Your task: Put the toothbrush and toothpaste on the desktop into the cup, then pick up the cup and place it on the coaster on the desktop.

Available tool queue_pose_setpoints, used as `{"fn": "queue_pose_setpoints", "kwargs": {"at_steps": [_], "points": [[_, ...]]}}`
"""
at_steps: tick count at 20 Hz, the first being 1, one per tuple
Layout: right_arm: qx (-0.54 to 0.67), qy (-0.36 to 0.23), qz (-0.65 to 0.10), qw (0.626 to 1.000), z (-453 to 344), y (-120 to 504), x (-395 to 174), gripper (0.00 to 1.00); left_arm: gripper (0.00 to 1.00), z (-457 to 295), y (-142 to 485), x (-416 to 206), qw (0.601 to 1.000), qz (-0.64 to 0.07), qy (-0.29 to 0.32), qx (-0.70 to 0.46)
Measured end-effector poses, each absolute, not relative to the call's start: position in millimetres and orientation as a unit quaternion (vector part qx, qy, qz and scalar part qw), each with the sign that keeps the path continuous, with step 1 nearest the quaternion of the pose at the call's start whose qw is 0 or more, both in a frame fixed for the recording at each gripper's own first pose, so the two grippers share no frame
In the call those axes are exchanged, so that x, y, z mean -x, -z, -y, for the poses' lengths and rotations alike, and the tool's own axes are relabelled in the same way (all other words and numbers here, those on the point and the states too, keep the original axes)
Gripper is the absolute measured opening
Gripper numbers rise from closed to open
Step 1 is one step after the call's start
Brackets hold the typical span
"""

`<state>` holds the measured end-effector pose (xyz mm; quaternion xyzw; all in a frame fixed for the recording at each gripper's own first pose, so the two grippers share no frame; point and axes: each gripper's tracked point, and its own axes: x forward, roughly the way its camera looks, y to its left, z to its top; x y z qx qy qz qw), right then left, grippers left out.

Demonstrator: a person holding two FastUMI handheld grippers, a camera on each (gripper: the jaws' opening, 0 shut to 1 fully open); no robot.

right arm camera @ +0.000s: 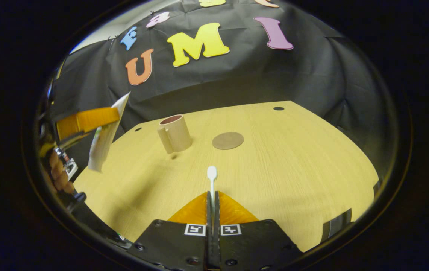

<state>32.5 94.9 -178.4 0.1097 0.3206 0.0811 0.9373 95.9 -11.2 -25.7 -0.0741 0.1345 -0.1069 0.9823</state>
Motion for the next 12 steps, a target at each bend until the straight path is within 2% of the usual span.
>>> {"fn": "queue_pose_setpoints", "kwargs": {"at_steps": [12], "points": [[-0.117, -0.077, -0.312, 0.940, -80.9, 166.0, -47.9, 0.00, 0.27, 16.4, -15.0, -206.3, 0.992, -0.028, 0.102, 0.071]]}}
